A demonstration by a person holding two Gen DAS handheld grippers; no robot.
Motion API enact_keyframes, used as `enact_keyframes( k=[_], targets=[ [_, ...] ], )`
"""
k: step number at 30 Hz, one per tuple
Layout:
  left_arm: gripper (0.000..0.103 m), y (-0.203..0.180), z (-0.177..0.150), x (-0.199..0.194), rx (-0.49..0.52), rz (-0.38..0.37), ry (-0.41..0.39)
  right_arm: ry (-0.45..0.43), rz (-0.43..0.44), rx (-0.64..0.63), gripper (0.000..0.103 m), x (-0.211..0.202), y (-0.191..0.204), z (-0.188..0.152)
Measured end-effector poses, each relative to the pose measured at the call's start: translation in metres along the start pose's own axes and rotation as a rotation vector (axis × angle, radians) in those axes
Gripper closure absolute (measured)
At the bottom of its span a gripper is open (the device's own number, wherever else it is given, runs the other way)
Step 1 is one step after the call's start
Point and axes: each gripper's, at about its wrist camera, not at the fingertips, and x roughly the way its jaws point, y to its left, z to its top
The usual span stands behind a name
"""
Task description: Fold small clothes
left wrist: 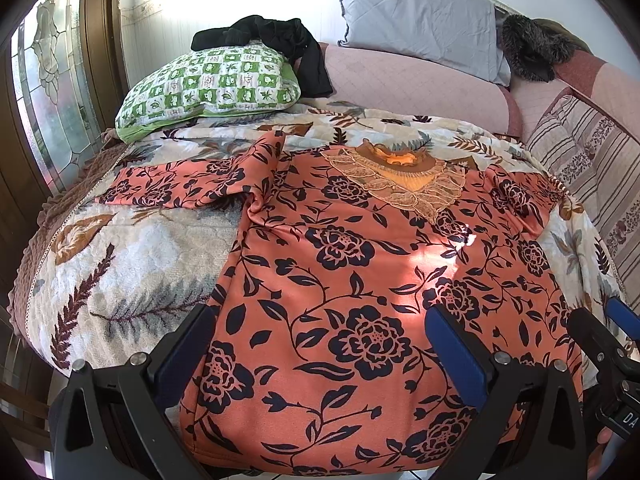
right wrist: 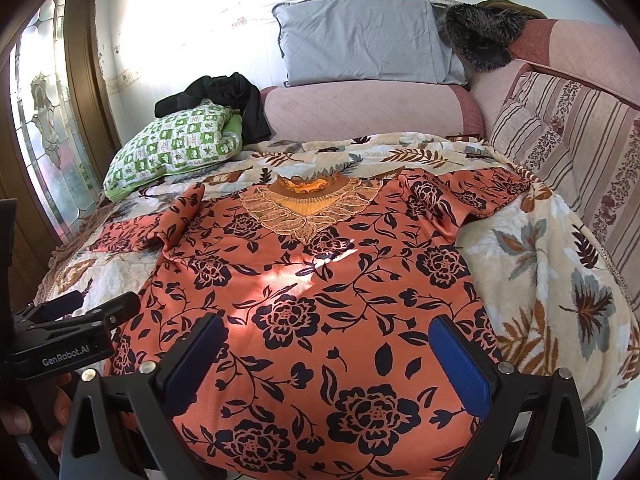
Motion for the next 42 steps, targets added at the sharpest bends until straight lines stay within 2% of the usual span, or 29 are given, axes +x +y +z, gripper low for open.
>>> enact_keyframes(
  k=[37, 42],
  targets=[
    [0.0, 0.001, 0.0, 0.006, -0.001, 0.007, 0.013, 0.006, 0.003, 0.004, 0.0, 0.004, 0.0, 0.0],
    [0.0, 0.009, -0.005, 0.027, -0.016, 0.009, 0.075, 0.082, 0.118, 0.091, 0.0, 0.025, -0.021, 0.001]
  ],
)
